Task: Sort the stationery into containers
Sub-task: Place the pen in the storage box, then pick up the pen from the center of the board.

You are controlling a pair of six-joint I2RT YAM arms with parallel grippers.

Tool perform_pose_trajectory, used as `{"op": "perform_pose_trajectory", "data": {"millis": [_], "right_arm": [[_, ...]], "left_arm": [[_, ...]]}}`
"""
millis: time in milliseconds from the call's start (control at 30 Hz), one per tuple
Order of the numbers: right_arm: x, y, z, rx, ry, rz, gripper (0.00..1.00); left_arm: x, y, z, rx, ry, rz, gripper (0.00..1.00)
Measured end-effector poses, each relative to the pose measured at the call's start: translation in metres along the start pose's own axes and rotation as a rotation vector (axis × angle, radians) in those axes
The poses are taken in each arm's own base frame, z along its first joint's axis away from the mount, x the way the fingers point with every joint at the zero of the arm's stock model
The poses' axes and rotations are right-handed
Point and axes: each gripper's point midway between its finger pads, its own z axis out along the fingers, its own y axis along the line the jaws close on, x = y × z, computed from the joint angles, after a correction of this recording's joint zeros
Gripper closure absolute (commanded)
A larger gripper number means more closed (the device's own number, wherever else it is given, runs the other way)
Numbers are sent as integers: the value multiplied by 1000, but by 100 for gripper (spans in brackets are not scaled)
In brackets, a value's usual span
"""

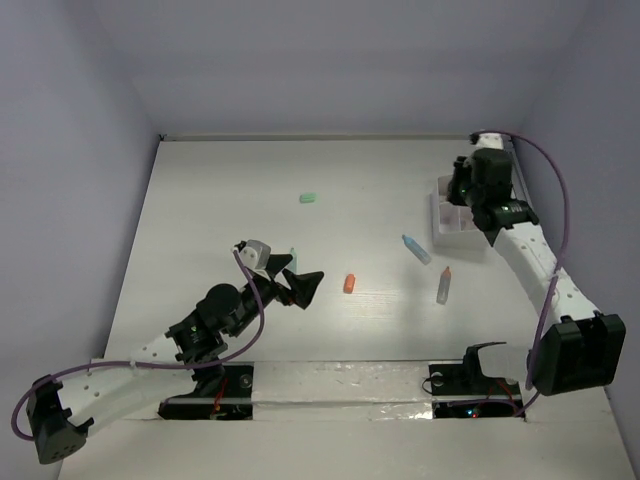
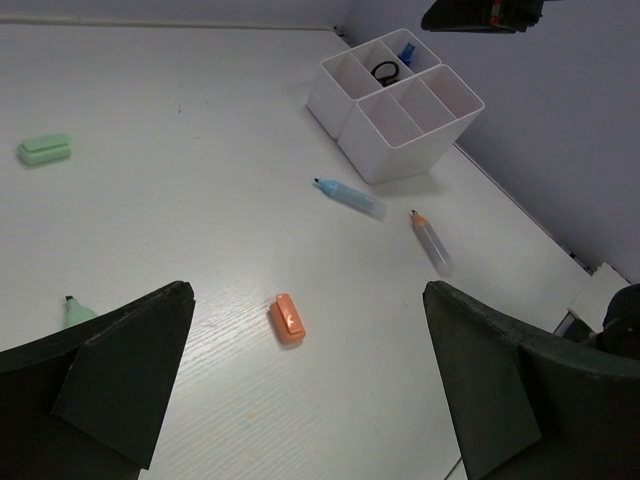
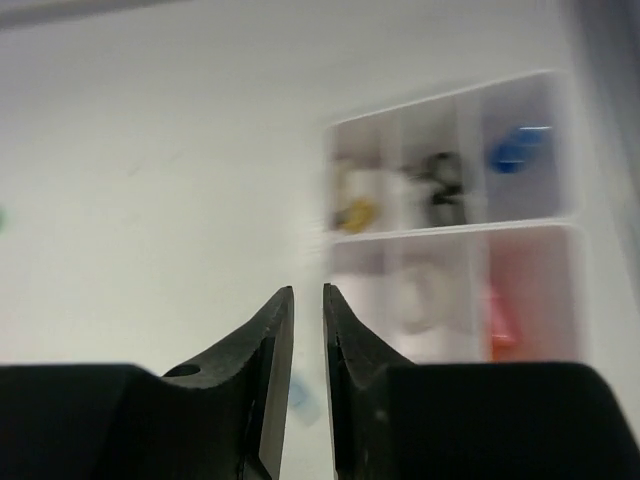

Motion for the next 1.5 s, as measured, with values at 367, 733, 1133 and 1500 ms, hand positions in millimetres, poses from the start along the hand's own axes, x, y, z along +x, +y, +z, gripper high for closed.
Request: {"op": "perform_pose_trajectory", "data": {"millis": [367,733,1133,1500], "right_arm": [[123,122,-14,-372,512,-222,32],[191,100,1,-272,801,-295,30],[206,68,38,-212,867,-356,29],[223,56,49,-237,923,-365,50]], "left_arm": [[4,8,-1,-32,-6,2,1],[1,12,-1,-52,-32,-3,1],[8,16,0,-62,-22,1,2],[13,17,2,-70,-5,8,2]]}}
